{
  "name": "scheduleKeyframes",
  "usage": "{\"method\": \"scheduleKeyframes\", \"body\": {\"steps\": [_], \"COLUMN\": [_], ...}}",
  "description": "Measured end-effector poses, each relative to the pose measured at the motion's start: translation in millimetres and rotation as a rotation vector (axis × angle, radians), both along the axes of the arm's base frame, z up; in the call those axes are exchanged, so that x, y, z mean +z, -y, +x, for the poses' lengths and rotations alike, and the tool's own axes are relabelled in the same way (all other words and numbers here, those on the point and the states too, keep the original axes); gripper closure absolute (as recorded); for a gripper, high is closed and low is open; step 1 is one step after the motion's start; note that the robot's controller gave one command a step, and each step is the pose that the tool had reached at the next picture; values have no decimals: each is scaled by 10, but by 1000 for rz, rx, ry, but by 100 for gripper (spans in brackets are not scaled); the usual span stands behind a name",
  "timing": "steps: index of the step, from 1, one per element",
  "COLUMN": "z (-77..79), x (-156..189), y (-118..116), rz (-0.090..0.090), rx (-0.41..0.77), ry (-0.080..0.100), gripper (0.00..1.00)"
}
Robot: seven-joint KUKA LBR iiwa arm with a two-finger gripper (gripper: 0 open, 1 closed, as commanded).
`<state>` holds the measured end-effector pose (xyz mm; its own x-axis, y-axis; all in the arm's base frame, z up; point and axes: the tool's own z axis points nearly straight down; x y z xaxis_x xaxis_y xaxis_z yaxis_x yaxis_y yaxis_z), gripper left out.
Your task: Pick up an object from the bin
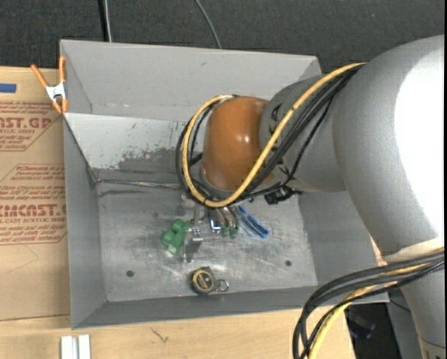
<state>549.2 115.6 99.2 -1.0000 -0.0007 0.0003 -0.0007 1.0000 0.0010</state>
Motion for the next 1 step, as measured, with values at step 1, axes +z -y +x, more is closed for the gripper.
{"method": "scheduleKeyframes", "body": {"steps": [1], "z": [-70], "x": [-259], "y": [-7], "rz": [3], "rx": [-122], "ry": [12], "gripper": [0]}}
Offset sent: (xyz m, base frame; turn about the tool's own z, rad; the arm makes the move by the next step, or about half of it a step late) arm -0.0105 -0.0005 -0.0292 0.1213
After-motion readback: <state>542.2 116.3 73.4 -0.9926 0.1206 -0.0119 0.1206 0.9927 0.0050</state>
